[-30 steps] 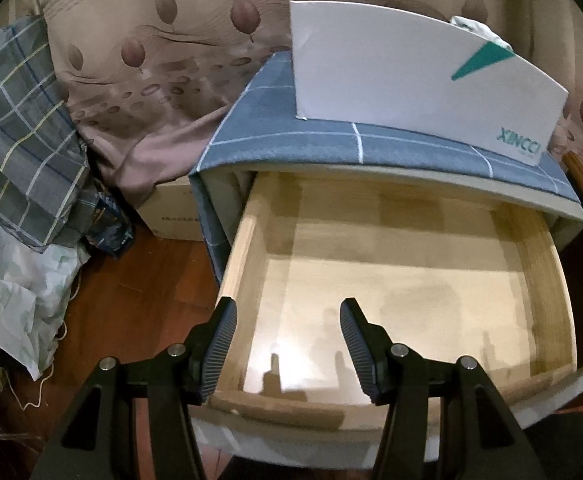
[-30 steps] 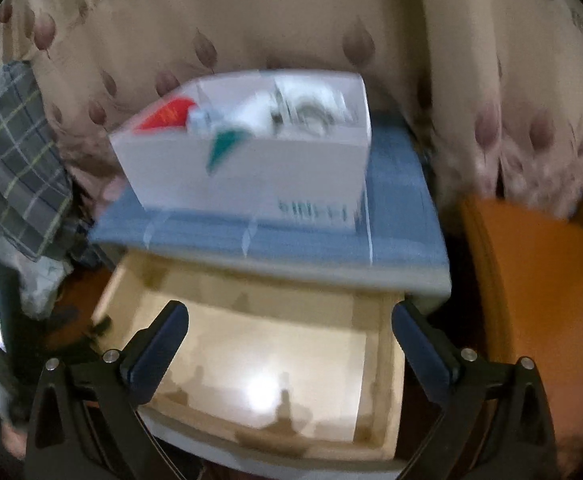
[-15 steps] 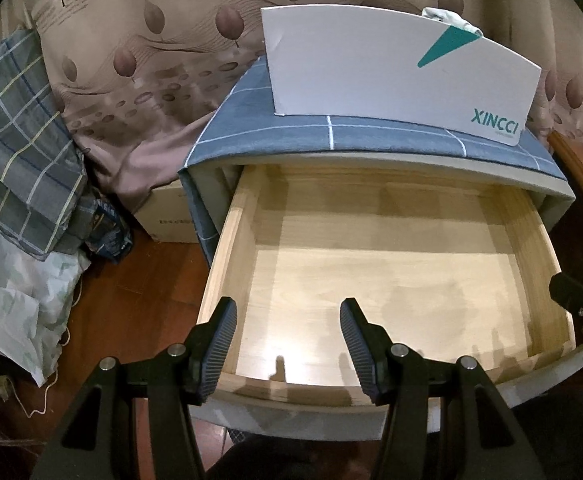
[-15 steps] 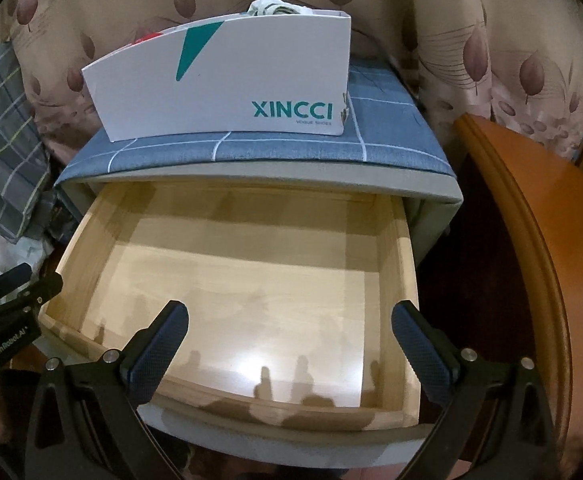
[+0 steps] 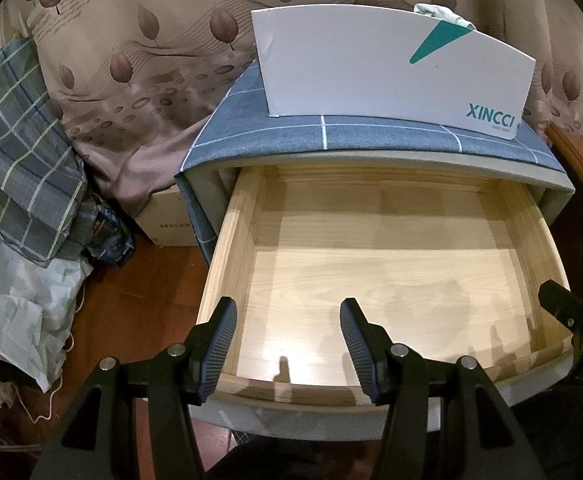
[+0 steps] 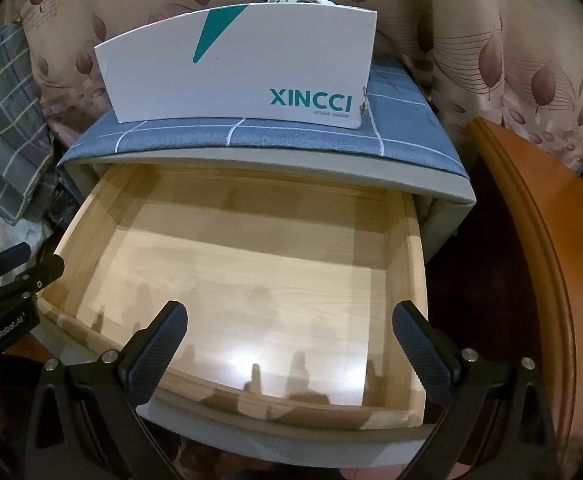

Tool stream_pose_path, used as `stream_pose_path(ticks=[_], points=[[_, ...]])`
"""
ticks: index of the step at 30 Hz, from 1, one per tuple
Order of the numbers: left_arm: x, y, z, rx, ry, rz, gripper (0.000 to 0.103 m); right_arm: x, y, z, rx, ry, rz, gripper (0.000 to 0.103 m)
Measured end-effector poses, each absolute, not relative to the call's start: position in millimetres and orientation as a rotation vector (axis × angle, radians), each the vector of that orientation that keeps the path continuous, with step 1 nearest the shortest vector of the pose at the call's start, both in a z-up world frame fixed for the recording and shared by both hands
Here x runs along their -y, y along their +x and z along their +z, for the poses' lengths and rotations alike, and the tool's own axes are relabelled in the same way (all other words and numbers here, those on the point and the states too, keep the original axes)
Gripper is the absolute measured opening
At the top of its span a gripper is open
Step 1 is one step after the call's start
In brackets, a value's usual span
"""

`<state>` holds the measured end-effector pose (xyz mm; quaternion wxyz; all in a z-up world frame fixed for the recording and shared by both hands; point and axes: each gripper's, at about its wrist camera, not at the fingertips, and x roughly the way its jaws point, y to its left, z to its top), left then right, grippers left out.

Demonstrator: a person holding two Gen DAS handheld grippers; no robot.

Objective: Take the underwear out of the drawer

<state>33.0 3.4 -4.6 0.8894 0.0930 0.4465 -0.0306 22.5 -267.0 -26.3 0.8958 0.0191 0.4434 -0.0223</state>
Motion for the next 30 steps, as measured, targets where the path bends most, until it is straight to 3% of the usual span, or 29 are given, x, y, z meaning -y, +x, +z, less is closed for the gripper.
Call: stream_pose_path(ticks=[30], points=[[0.7, 33.5, -3.2, -0.927, 0.195, -0.076, 0.055, 260.4, 26.1, -30.3, -0.952, 0.010, -0.041, 0.101]])
